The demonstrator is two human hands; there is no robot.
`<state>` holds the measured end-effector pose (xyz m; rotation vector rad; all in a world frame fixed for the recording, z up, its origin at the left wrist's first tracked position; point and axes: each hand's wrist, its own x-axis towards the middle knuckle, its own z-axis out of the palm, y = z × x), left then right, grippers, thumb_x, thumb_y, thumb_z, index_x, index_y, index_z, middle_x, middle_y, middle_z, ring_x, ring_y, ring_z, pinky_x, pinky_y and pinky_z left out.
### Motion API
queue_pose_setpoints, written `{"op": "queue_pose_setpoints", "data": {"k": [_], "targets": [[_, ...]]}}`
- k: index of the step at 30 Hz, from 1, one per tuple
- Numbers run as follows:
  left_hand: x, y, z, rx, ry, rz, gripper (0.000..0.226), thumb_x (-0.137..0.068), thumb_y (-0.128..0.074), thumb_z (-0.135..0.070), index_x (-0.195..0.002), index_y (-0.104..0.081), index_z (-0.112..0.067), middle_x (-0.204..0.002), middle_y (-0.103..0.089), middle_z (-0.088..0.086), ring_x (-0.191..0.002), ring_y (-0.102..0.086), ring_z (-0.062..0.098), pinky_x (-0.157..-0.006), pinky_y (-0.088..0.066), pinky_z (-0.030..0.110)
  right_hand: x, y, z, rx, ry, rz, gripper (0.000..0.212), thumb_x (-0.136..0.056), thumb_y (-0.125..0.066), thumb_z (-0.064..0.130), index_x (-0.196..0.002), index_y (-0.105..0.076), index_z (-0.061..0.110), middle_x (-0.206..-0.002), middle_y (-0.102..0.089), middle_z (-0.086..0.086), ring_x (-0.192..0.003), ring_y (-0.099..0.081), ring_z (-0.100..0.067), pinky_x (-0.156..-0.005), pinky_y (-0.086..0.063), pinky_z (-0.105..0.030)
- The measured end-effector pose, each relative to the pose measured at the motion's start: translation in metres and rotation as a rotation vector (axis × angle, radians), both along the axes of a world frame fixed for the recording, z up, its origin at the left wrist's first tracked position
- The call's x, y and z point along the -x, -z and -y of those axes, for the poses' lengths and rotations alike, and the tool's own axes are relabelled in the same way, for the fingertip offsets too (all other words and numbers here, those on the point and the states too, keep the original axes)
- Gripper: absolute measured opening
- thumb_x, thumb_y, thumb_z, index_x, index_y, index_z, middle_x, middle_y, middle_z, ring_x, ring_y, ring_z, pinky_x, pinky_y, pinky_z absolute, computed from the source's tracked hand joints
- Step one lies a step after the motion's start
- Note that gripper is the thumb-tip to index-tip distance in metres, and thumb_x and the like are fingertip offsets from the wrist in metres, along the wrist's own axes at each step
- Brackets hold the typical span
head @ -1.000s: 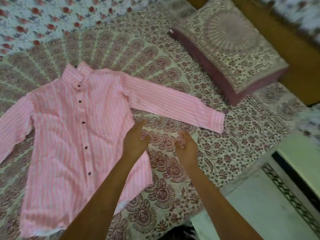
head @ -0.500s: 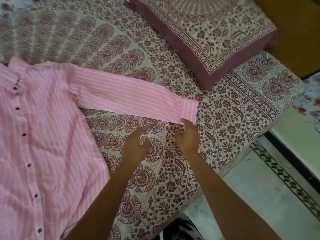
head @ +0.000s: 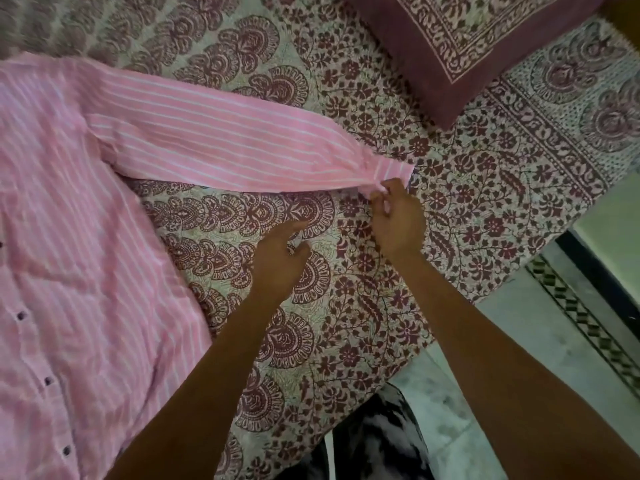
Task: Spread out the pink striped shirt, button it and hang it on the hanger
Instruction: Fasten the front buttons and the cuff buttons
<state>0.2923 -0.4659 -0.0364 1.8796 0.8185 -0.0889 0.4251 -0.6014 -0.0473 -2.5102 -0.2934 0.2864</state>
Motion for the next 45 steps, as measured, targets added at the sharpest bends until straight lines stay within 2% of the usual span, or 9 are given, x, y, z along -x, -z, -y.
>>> {"op": "queue_pose_setpoints", "data": {"k": [7,13,16,20,25,28,35,39,45], "targets": [[-0.017,-0.032,0.003,0.381,-0.271,-0.082,0.028,-0.094,-0.049,-0.027,-0.119,-0.057,-0.018,-0.115,-0.061,0.002,-0.105,-0.059,0.022,-0.09,-0.05,0.039,0.011,-0.066,-0.014,-0.918,0.278,-0.871,0.009,-0.091,-0.05,0.012,-0.088,-0.059,0.015,-0.069,-0.066,0.006,-0.064,-0.061,-0.01,-0.063,-0.05,-0.023],[-0.021,-0.03,0.004,1.031,-0.432,0.043,0.034,-0.098,-0.037,-0.034,-0.125,-0.046,-0.015,-0.123,-0.059,0.012,-0.108,-0.059,0.026,-0.094,-0.047,0.043,0.024,-0.053,-0.009,-1.038,0.503,-1.057,0.012,-0.091,-0.052,0.016,-0.087,-0.06,0.009,-0.067,-0.066,0.003,-0.062,-0.06,-0.013,-0.06,-0.05,-0.026],[-0.023,-0.021,0.012,0.962,-0.348,-0.064,0.04,-0.092,-0.05,-0.014,-0.132,-0.043,-0.012,-0.122,-0.059,0.013,-0.106,-0.059,0.029,-0.092,-0.049,0.047,0.029,-0.041,0.0,-0.884,0.597,-0.963,0.021,-0.087,-0.06,0.018,-0.104,-0.057,0.005,-0.085,-0.067,-0.002,-0.07,-0.063,-0.014,-0.052,-0.052,-0.02],[-0.017,-0.015,0.019,0.779,-0.394,-0.219,0.039,-0.082,-0.059,0.006,-0.117,-0.052,-0.009,-0.105,-0.064,0.006,-0.102,-0.06,0.027,-0.094,-0.048,0.046,0.039,-0.029,0.009,-0.676,0.569,-0.756,0.033,-0.08,-0.068,0.006,-0.109,-0.052,0.009,-0.109,-0.063,-0.01,-0.087,-0.063,-0.019,-0.065,-0.056,-0.023],[-0.002,-0.008,0.031,0.6,-0.51,-0.166,0.016,-0.083,-0.062,-0.002,-0.095,-0.062,-0.013,-0.085,-0.065,0.003,-0.081,-0.062,0.022,-0.078,-0.051,0.038,0.06,-0.017,0.009,-0.601,0.59,-0.477,0.035,-0.076,-0.073,0.013,-0.1,-0.048,0.017,-0.089,-0.057,0.008,-0.081,-0.057,-0.011,-0.075,-0.051,-0.029],[0.0,-0.005,0.036,0.49,-0.539,-0.123,0.014,-0.084,-0.062,-0.007,-0.096,-0.064,-0.013,-0.089,-0.066,0.007,-0.081,-0.062,0.022,-0.071,-0.053,0.035,0.074,-0.014,0.006,-0.555,0.557,-0.436,0.043,-0.075,-0.074,0.01,-0.103,-0.041,0.016,-0.082,-0.053,0.013,-0.067,-0.052,0.006,-0.066,-0.049,-0.016],[0.004,-0.009,0.039,0.328,-0.429,0.034,0.018,-0.083,-0.06,-0.002,-0.09,-0.064,-0.018,-0.078,-0.063,-0.001,-0.07,-0.057,0.014,-0.062,-0.048,0.02,0.086,-0.006,0.002,-0.467,0.589,-0.215,0.042,-0.078,-0.067,0.0,-0.098,-0.035,0.019,-0.067,-0.045,0.009,-0.054,-0.044,0.0,-0.053,-0.04,-0.01],[0.004,-0.01,0.037,0.185,-0.508,0.143,0.018,-0.079,-0.068,-0.007,-0.086,-0.059,-0.021,-0.08,-0.064,-0.003,-0.074,-0.061,0.014,-0.067,-0.052,0.028,0.079,-0.006,-0.004,-0.576,0.626,-0.313,0.033,-0.079,-0.061,-0.007,-0.089,-0.044,0.019,-0.065,-0.044,0.006,-0.058,-0.043,-0.005,-0.064,-0.042,-0.016],[-0.001,-0.004,0.037,0.006,-0.209,0.136,0.019,-0.086,-0.061,-0.011,-0.103,-0.068,-0.01,-0.095,-0.067,0.006,-0.071,-0.056,0.002,-0.064,-0.043,0.007,0.087,-0.009,-0.016,-0.764,0.629,-0.507,0.028,-0.087,-0.054,-0.002,-0.069,-0.043,0.017,-0.065,-0.042,0.002,-0.06,-0.04,-0.006,-0.06,-0.037,-0.016]]}}
